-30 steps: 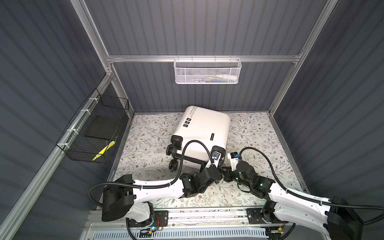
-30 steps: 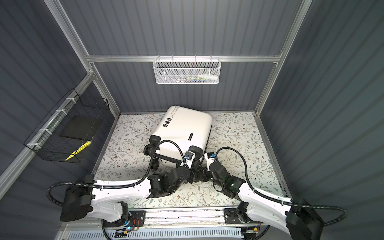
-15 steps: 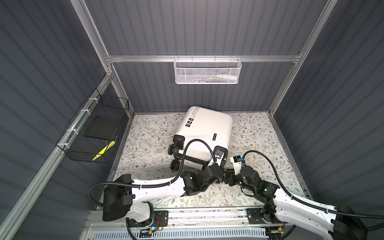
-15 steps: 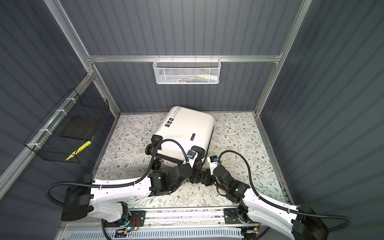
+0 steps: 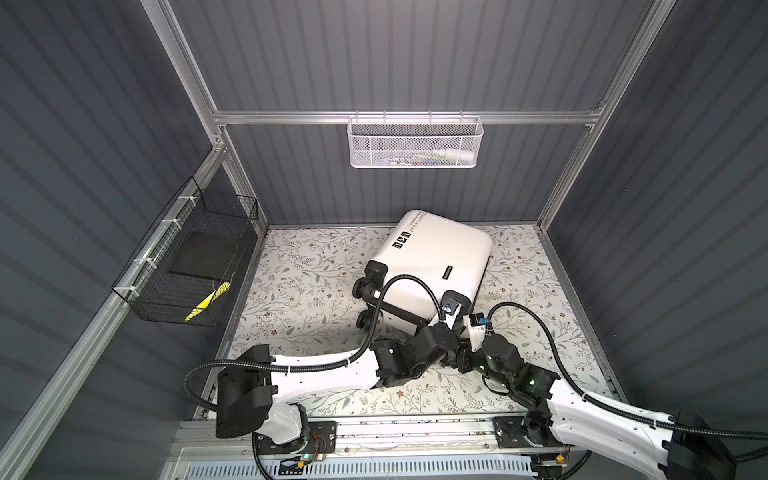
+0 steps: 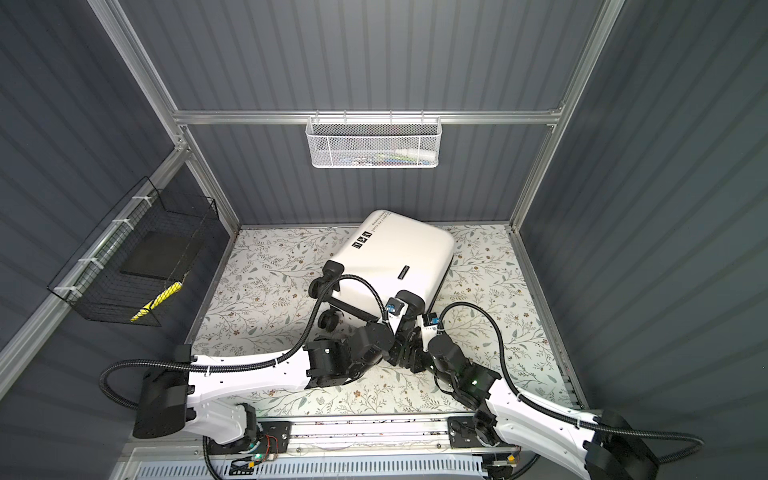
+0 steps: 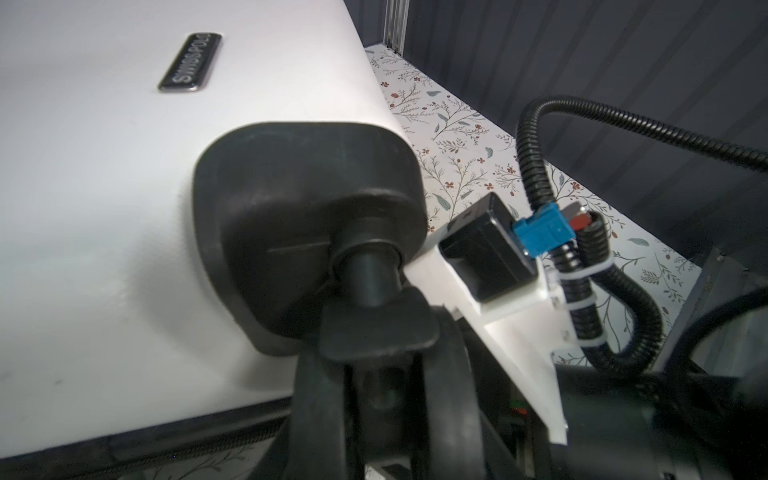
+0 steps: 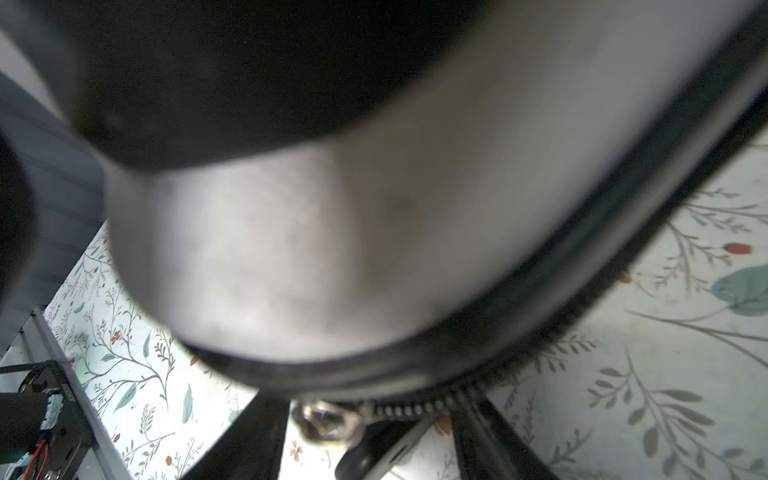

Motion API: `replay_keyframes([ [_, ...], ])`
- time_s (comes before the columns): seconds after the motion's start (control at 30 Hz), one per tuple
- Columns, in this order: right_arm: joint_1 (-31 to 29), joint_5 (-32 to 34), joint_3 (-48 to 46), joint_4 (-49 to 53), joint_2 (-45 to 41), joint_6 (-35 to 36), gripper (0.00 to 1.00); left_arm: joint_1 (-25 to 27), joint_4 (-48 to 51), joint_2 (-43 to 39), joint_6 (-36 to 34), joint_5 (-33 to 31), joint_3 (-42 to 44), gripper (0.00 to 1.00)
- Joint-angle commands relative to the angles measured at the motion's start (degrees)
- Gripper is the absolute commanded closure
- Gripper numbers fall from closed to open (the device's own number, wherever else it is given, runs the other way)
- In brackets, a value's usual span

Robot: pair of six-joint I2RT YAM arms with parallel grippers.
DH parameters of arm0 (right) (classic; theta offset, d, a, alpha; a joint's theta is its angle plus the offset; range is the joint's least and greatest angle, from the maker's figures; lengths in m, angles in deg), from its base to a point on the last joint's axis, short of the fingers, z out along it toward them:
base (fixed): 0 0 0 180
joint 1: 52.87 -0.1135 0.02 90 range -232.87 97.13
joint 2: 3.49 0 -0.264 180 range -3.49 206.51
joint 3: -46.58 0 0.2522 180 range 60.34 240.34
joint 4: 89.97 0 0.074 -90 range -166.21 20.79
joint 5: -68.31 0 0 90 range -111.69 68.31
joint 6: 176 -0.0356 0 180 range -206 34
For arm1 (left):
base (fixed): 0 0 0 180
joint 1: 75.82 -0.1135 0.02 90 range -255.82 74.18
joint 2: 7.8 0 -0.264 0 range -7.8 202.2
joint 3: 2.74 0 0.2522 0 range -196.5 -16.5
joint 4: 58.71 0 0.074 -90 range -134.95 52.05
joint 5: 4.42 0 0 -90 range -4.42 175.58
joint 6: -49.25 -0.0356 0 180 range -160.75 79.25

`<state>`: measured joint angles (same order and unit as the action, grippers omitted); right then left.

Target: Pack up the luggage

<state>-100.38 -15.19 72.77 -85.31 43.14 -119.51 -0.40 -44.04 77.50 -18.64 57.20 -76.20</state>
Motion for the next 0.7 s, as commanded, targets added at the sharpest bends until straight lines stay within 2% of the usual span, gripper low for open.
replay_keyframes([
  [0.0,0.07,2.44,2.32,-0.21,0.66,-0.33,0.43,1.22,-13.74,-2.79,-1.98,1.1,-4.12,1.0],
  [0.17,1.84,1.48,2.62,-1.46,1.66,-1.11,0.46,1.23,-13.81,-3.11,-1.47,-2.4,-2.36,1.0],
  [0.27,5.45,-2.19,2.54,-1.99,2.66,-1.35,0.43,1.09,-14.41,-2.98,-1.59,-5.02,-1.19,1.0],
  [0.33,9.28,-6.9,2.18,-2.38,3.03,-2.05,0.4,0.55,-14.44,-2.63,-1.59,-5.92,-0.79,1.0],
  [0.43,13.23,-11.4,1.31,-1.93,2.26,-2.28,0.34,-1.26,-14.61,-2.19,-0.81,-5.66,-0.47,1.0],
  [0.67,14.46,-13.17,-1.33,2.45,-4.13,-2.61,0.33,-4.65,-14.52,-0.84,-0.82,-3.63,-0.94,1.0],
])
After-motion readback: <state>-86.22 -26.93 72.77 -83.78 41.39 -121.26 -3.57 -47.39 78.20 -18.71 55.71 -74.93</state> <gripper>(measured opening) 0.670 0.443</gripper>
